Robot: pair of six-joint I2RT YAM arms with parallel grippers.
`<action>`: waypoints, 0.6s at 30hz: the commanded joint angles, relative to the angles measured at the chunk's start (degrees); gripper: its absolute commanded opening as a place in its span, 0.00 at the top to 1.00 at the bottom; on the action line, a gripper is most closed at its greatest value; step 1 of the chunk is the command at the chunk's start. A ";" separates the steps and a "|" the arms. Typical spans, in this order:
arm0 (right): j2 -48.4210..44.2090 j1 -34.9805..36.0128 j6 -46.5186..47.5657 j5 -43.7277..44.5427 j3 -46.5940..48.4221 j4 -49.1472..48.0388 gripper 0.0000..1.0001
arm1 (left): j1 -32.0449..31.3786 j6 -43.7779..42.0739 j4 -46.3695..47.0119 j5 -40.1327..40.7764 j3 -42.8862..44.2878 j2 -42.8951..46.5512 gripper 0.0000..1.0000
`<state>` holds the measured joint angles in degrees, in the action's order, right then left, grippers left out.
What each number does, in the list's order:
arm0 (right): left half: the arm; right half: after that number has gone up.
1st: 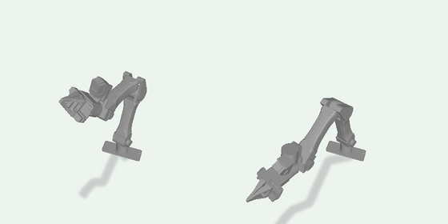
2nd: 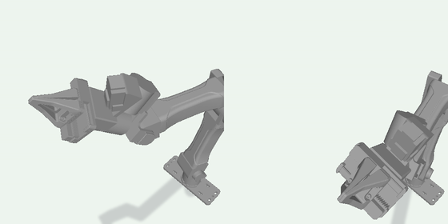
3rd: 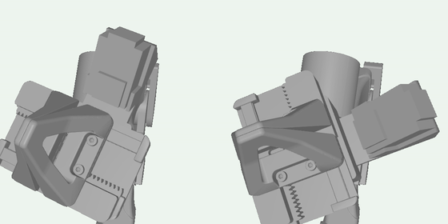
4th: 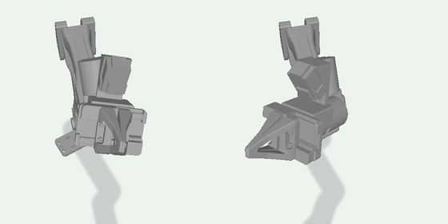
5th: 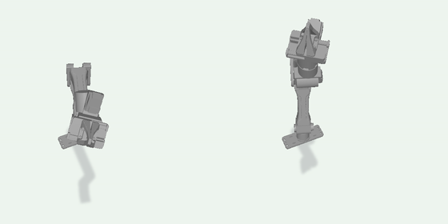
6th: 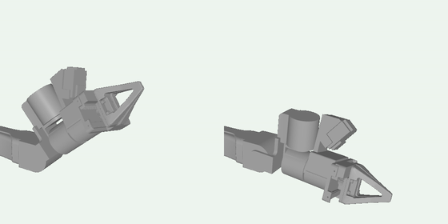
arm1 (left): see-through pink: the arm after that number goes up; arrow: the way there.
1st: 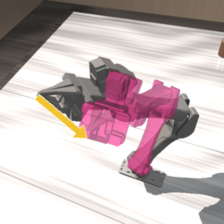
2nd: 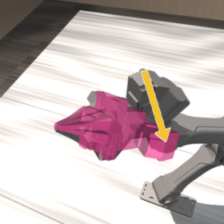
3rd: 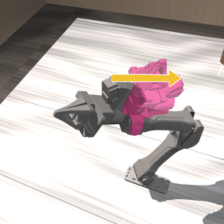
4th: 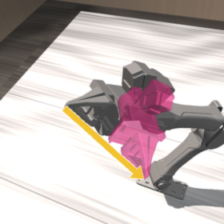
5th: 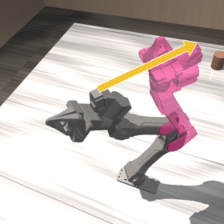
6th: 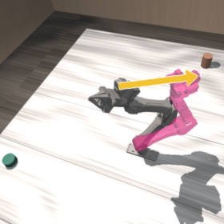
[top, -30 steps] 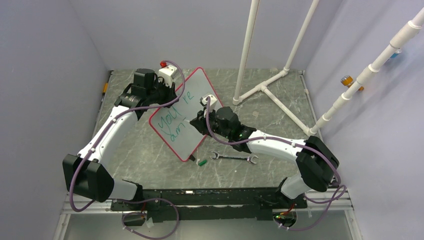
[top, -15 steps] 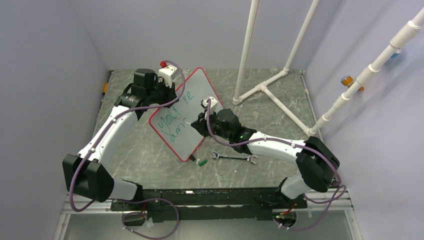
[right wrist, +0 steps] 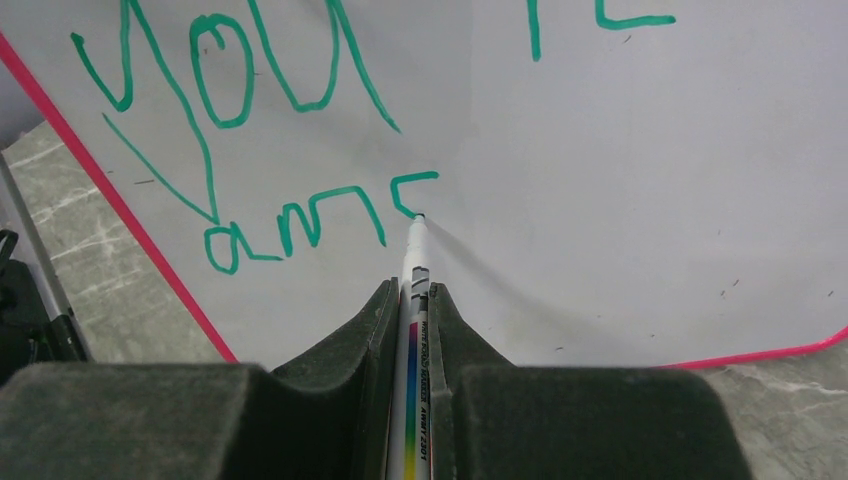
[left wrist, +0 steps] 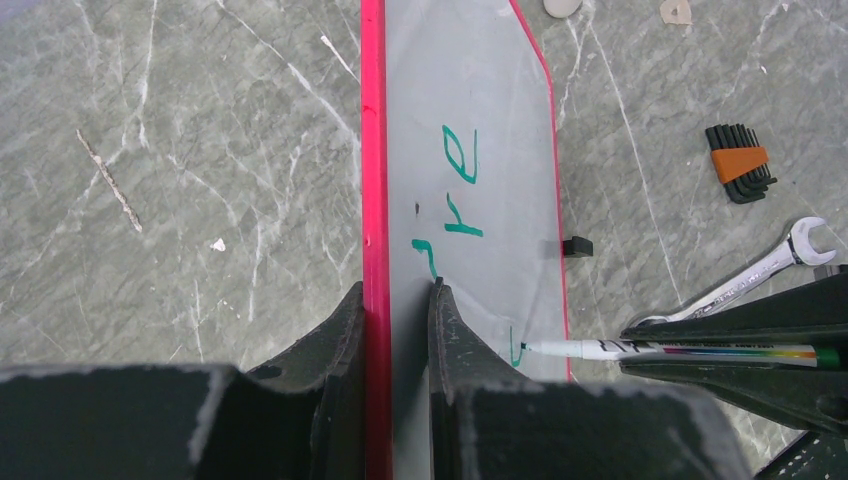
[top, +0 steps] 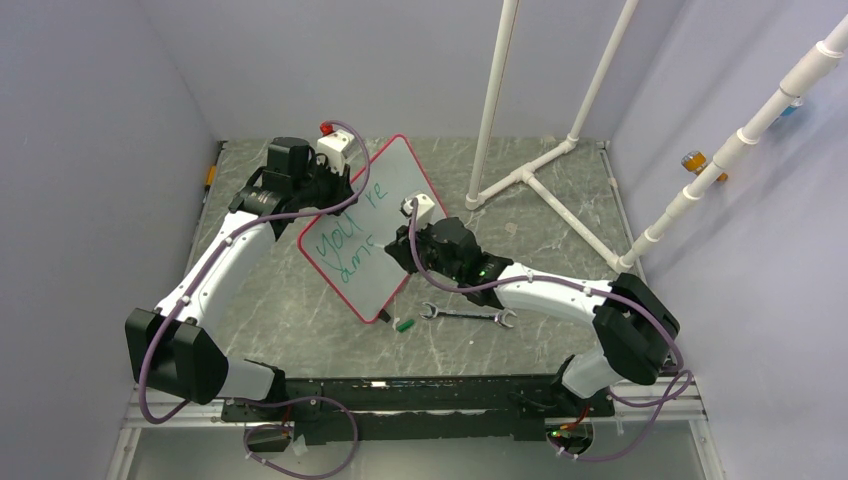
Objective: Write a sentence on the whiteboard
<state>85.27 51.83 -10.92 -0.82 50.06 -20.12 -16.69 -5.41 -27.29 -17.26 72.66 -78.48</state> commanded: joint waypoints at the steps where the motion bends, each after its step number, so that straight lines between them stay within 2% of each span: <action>1: 0.03 -0.01 2.06 2.67 3.76 0.68 1.00 | 0.54 -11.78 -7.02 9.98 -0.68 -1.02 1.00; 18: 1.50 -0.03 2.03 2.19 5.88 1.05 1.00 | 0.54 -11.90 -7.06 10.14 -0.65 -0.99 1.00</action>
<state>86.17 51.83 -9.04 1.41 54.33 -17.41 -16.69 -5.43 -27.31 -17.28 72.69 -78.48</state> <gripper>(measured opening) 0.144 0.213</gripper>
